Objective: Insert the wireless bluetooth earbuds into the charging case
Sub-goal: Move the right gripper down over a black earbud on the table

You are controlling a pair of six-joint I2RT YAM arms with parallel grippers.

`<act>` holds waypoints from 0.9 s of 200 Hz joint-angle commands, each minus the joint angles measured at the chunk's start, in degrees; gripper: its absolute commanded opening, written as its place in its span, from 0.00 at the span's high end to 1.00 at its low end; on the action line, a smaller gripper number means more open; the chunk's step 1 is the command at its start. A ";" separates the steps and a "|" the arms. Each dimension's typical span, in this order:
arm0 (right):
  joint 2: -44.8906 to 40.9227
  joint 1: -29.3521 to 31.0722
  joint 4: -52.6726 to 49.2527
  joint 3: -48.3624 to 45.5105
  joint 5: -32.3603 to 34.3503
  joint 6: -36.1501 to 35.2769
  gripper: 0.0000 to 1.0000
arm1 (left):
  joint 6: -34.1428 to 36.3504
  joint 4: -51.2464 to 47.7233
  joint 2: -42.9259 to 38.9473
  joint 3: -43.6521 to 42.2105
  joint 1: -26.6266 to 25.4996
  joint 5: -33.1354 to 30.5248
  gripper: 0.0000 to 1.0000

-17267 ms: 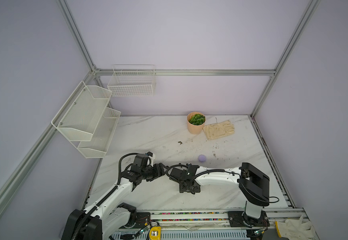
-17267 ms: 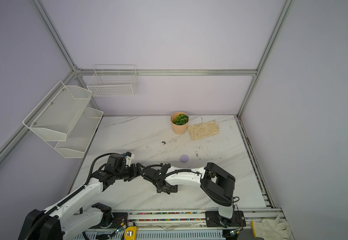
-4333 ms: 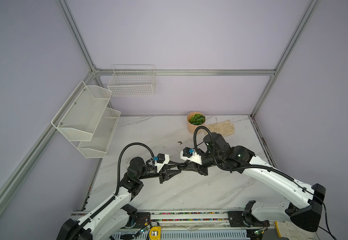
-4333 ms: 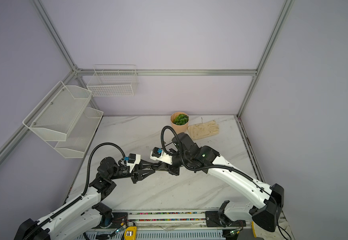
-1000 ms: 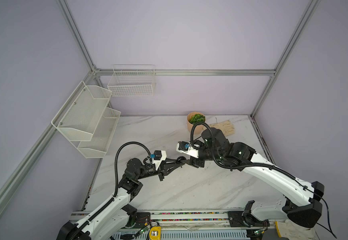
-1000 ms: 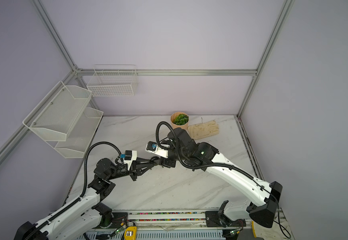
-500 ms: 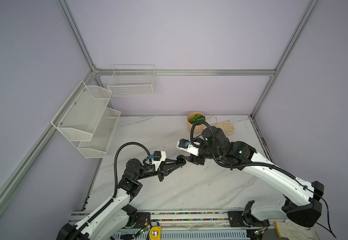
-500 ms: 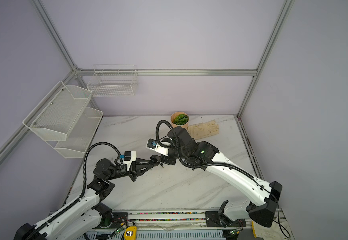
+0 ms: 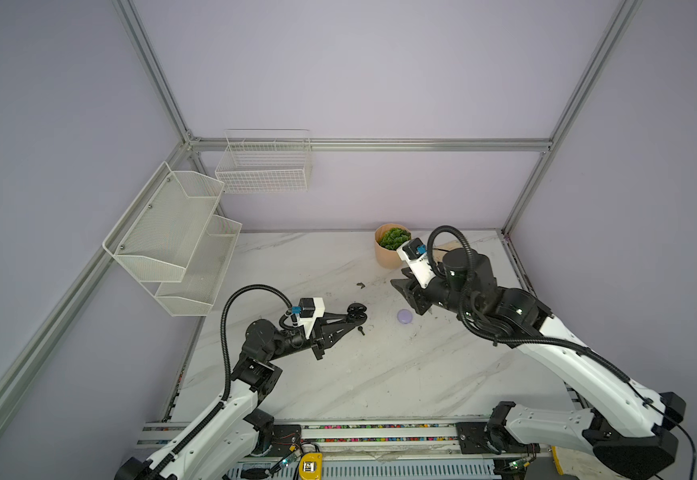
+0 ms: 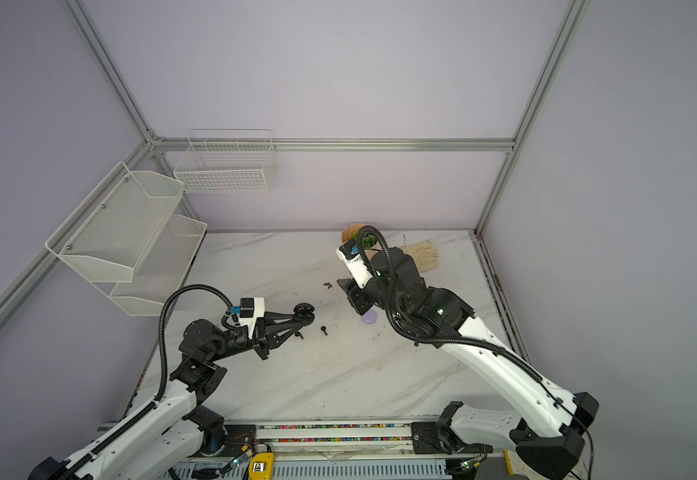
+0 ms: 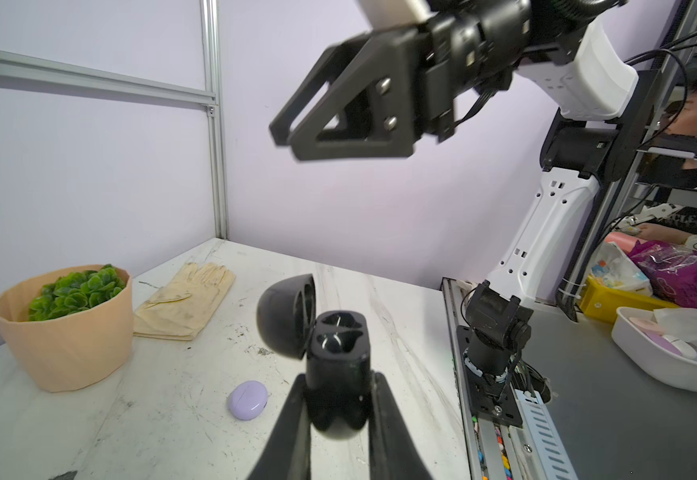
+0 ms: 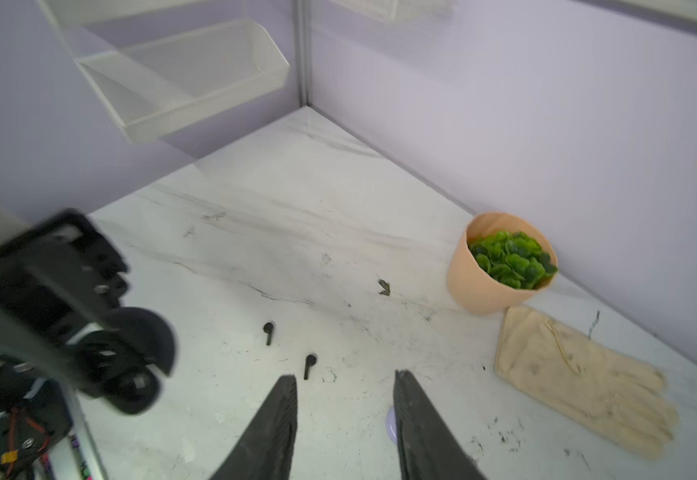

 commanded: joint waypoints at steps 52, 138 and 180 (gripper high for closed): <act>34.28 -4.67 10.71 4.73 -21.54 3.96 0.62 | -5.55 3.27 -6.15 -3.51 4.55 4.12 1.00; 52.53 3.73 5.21 17.88 -16.34 3.01 0.60 | -7.93 2.95 -10.83 -4.84 4.60 3.67 1.00; 53.64 6.55 3.27 18.24 -15.74 2.24 0.60 | -8.05 2.84 -11.55 -5.13 4.59 3.74 1.00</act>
